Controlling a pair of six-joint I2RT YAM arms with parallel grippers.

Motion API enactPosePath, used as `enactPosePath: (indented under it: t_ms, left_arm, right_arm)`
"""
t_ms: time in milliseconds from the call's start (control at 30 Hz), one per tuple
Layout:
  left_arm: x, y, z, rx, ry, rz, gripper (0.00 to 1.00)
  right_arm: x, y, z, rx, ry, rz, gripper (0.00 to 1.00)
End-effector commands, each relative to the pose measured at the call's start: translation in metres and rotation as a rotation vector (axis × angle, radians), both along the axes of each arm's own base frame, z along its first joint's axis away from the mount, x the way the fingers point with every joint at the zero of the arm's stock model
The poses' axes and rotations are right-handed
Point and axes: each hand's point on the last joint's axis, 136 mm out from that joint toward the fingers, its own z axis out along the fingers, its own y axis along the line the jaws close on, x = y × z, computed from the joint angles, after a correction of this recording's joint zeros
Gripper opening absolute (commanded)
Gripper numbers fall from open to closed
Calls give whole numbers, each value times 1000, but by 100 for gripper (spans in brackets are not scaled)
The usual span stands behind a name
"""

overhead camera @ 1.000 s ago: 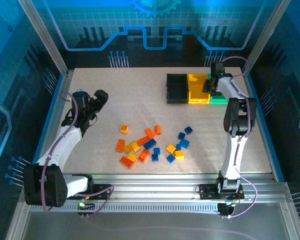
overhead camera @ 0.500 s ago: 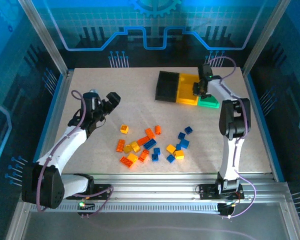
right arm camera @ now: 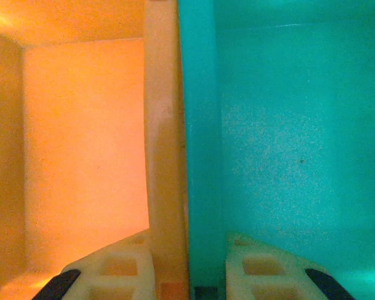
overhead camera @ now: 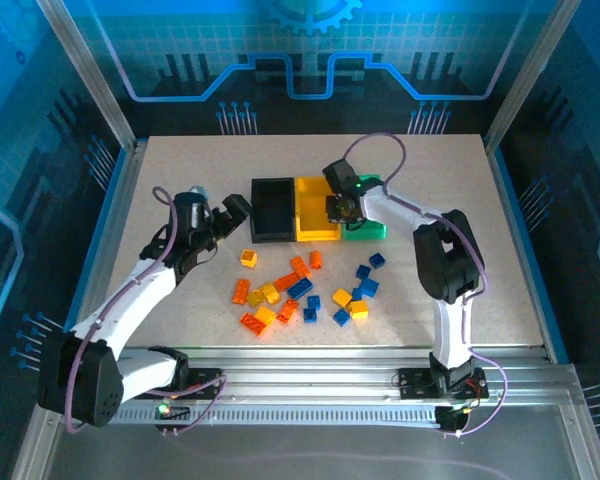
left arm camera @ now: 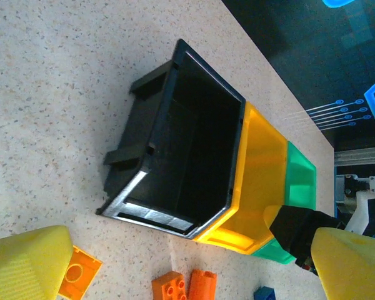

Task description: Sort the legos into containers by color

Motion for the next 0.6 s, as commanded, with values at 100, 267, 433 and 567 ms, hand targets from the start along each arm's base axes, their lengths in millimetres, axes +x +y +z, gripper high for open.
enactPosePath:
  t_ms: [100, 267, 433, 567]
  left_arm:
    - [-17, -4, -3, -3, 7, -36, 99]
    - [-21, -2, -4, 6, 10, -41, 99]
    - [-22, -2, -6, 12, 15, -42, 99]
    - [-22, -2, -5, 13, 12, -47, 99]
  right_arm:
    - [-4, 28, 9, -9, -27, -3, 0]
    - [-11, 34, 8, -26, -27, -7, 0]
    - [-17, 33, 4, -54, -25, -38, 1]
    - [-17, 33, 5, -56, -37, -47, 36]
